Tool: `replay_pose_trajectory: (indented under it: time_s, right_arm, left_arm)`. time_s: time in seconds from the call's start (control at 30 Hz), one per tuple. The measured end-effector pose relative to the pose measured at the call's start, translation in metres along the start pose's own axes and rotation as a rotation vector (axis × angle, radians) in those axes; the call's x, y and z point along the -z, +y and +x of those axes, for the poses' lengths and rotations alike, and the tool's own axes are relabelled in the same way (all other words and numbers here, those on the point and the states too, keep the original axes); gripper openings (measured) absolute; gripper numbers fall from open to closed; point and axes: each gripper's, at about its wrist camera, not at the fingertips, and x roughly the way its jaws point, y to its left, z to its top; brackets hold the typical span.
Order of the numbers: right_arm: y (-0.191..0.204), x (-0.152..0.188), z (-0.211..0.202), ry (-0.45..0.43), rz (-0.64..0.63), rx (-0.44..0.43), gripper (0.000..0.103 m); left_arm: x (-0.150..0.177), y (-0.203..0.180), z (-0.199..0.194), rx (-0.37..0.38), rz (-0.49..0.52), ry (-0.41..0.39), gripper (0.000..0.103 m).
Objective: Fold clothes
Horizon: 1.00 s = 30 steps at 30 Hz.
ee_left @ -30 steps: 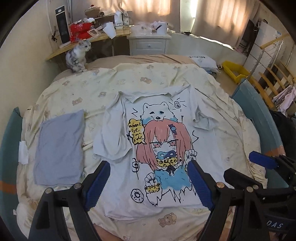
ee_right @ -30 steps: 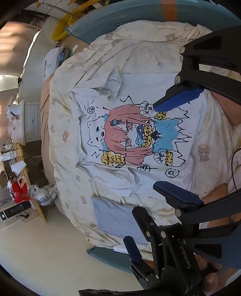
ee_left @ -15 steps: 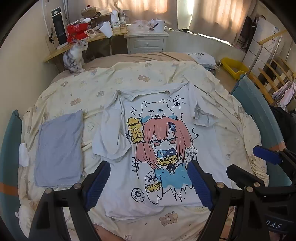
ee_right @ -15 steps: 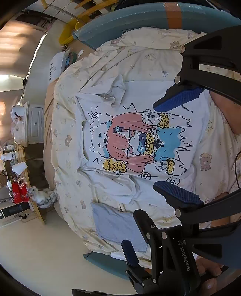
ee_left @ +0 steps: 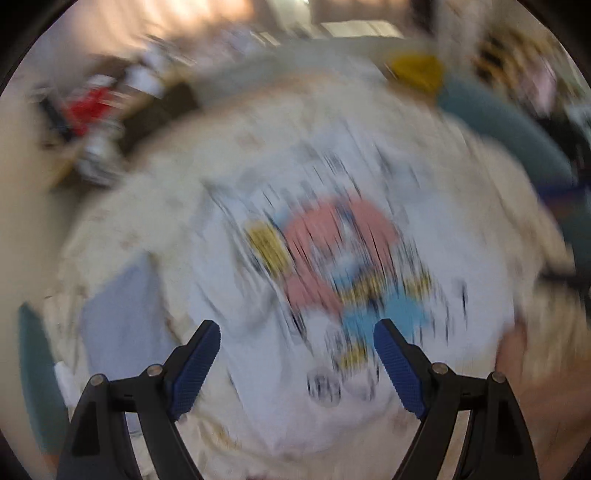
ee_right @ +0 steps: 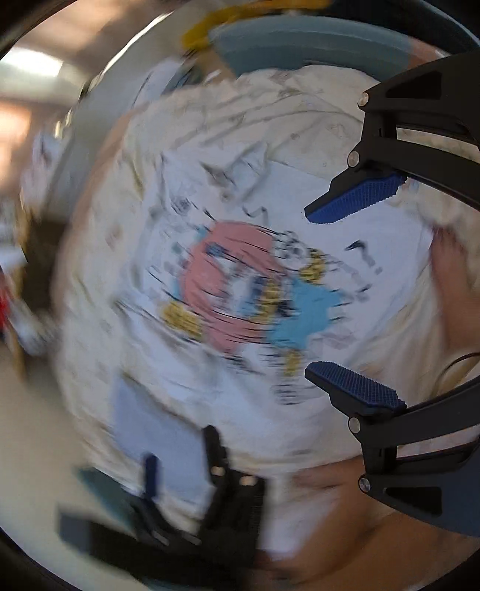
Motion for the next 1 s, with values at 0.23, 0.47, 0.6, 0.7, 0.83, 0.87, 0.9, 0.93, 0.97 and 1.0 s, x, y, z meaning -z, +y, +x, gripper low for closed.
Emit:
replay_pose_trajectory:
  time_s: [0.23,0.47,0.6,0.7,0.83,0.87,0.9,0.93,0.97,1.0]
  right_arm:
    - [-0.042,0.109,0.09,0.246,-0.29,-0.067,0.081]
    - [-0.122,0.209,0.176,0.297,0.061,-0.157,0.08]
    - [-0.144,0.234,0.176,0.138,0.3,-0.225,0.08]
    - [-0.153,0.242,0.184,0.096,0.395,-0.195,0.073]
    - [-0.157,0.253,0.206,0.125,0.49,-0.239,0.063]
    - [-0.155,0.254,0.209,0.124,0.514,-0.27,0.06]
    - [-0.152,0.256,0.212,0.124,0.537,-0.302,0.06]
    - [-0.15,0.258,0.215,0.123,0.56,-0.333,0.059]
    - [-0.15,0.258,0.216,0.111,0.573,-0.342,0.056]
    - [-0.149,0.257,0.216,0.099,0.586,-0.35,0.053]
  left_arm:
    - [0.088,-0.036,0.105,-0.053,0.601,0.139,0.086]
    - [0.153,-0.035,0.15,0.005,0.767,0.162,0.086]
    - [0.148,0.003,0.153,0.116,0.603,0.16,0.086]
    - [0.14,0.053,0.161,0.237,0.336,0.169,0.086]
    - [0.155,0.113,0.173,0.278,-0.05,0.103,0.086]
    - [0.165,0.12,0.176,0.3,-0.126,0.098,0.086]
    - [0.175,0.126,0.179,0.322,-0.201,0.093,0.086]
    - [0.184,0.133,0.181,0.343,-0.277,0.088,0.086]
    - [0.194,0.135,0.181,0.362,-0.334,0.084,0.086]
    - [0.205,0.136,0.184,0.386,-0.386,0.075,0.086]
